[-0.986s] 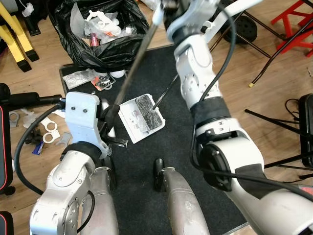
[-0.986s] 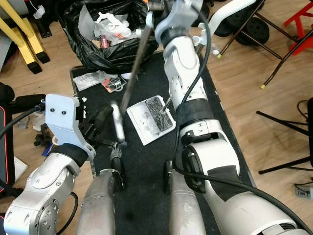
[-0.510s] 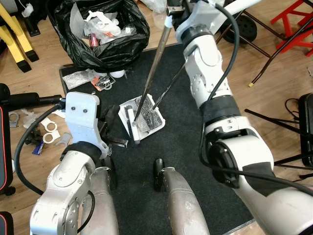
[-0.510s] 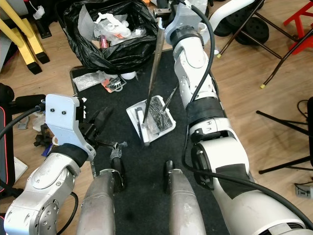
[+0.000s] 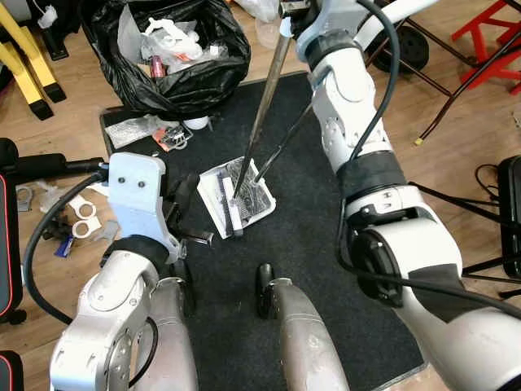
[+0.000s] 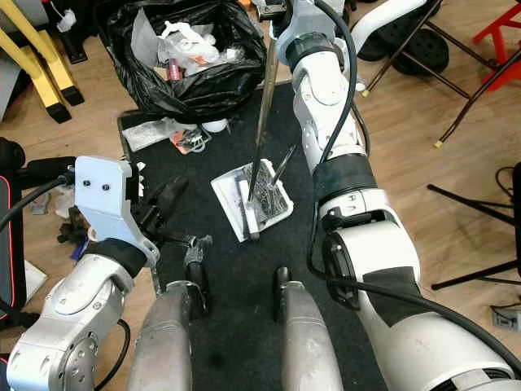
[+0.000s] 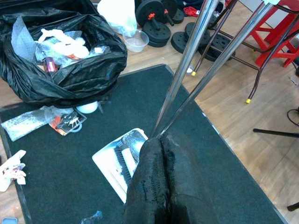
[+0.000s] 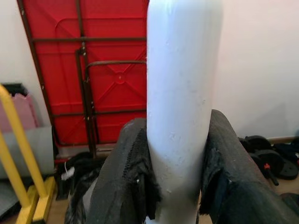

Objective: Sweep floor

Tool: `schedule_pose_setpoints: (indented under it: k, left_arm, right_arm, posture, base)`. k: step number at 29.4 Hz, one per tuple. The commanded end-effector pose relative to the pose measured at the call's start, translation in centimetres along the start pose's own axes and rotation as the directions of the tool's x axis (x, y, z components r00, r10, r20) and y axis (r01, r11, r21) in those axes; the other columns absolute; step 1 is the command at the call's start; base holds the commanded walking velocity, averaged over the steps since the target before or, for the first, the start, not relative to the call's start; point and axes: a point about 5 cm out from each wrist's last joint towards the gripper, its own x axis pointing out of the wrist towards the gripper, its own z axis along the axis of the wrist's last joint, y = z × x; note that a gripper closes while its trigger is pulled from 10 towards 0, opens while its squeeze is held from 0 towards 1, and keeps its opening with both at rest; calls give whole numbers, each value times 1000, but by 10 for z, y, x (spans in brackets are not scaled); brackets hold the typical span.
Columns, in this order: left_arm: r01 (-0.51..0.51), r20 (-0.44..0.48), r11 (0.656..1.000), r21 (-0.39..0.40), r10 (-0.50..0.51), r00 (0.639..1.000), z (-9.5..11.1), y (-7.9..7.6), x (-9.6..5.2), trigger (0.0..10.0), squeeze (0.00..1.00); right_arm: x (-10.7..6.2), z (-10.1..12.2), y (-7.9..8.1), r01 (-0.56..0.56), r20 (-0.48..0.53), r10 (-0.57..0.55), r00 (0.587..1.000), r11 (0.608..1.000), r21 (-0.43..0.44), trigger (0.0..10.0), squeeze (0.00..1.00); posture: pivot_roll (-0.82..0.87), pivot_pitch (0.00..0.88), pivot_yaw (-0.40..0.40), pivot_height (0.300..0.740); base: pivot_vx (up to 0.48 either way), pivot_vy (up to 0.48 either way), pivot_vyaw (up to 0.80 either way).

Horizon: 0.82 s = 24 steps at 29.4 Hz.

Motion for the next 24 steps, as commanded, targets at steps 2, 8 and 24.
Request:
schedule_pose_setpoints:
  k: [2, 8, 24]
  left_arm:
    - [3, -32, 1000, -14, -3, 999, -8, -2, 0, 10000, 0]
    - [4, -32, 1000, -17, -5, 999, -9, -2, 2, 10000, 0]
    - [10, -32, 1000, -18, -10, 999, -15, -1, 8, 10000, 0]
  right_arm:
    - [11, 36, -2, 4, 135, -5, 991, 1000, 10, 10000, 0]
    - [15, 45, -1, 32, 77, -46, 996, 984, 174, 10000, 0]
    - [-9, 66, 21, -257, 119, 232, 965, 923, 288, 10000, 0]
  posture:
    - [-114, 436, -193, 740]
    - [-115, 424, -192, 740]
    - [-109, 376, -183, 740]
  base:
    - [0, 0, 0]
    - [0, 0, 0]
    - [0, 0, 0]
